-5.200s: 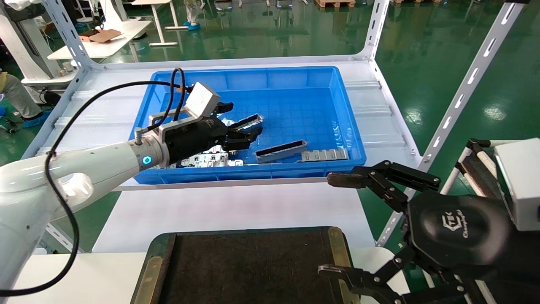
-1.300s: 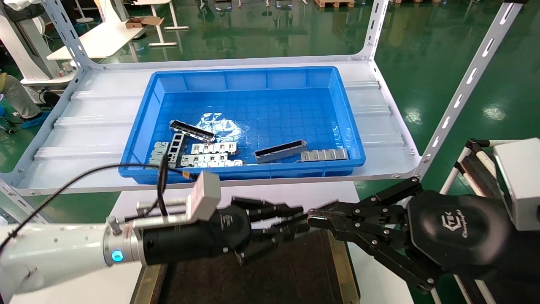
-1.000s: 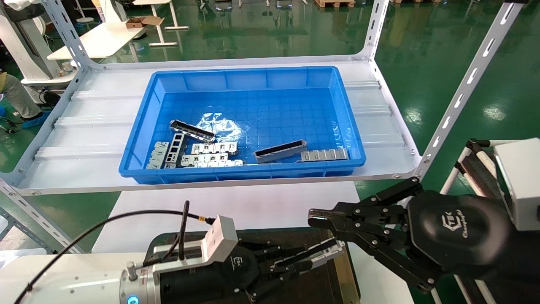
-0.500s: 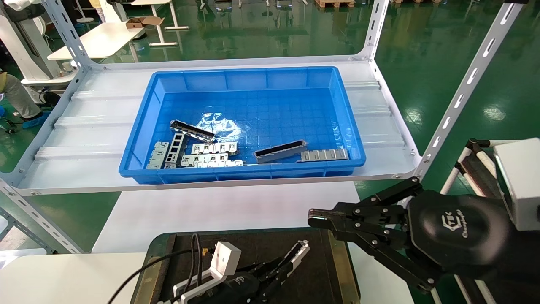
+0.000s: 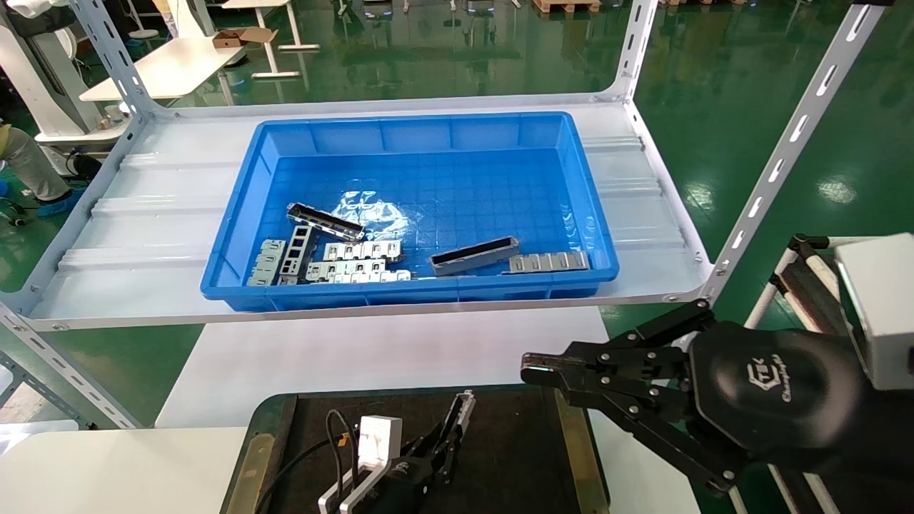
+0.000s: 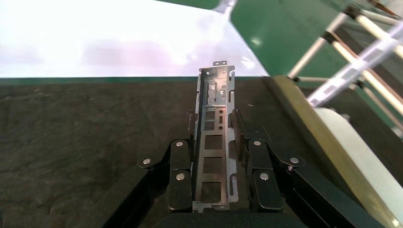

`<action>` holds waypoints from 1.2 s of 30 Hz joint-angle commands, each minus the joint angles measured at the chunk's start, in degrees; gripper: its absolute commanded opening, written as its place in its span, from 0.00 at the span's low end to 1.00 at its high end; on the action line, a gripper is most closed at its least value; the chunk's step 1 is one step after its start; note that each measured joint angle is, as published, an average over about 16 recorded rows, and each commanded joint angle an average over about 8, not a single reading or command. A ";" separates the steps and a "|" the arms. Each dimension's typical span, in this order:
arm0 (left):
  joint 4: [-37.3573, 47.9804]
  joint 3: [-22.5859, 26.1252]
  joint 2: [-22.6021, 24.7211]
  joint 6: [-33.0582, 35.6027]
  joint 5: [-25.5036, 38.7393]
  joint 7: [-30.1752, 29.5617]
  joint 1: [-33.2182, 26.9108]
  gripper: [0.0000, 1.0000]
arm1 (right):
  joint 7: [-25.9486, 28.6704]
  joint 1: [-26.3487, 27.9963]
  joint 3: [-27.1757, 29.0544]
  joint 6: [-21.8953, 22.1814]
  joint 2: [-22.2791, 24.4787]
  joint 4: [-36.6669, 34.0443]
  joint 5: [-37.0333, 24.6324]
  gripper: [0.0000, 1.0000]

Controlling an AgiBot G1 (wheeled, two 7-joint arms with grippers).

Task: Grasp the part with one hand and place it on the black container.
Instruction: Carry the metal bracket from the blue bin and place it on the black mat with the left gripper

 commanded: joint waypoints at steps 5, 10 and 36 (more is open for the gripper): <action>3.18 3.17 2.32 -7.38 -0.99 -2.69 -1.50 0.00 | 0.00 0.00 0.00 0.00 0.00 0.00 0.00 0.00; 4.27 7.53 2.45 -11.57 -4.37 -4.62 -3.06 0.00 | 0.00 0.00 0.00 0.00 0.00 0.00 0.00 0.00; -1.16 27.96 2.04 -32.84 -33.21 1.35 -9.24 0.00 | 0.00 0.00 -0.01 0.00 0.00 0.00 0.00 0.00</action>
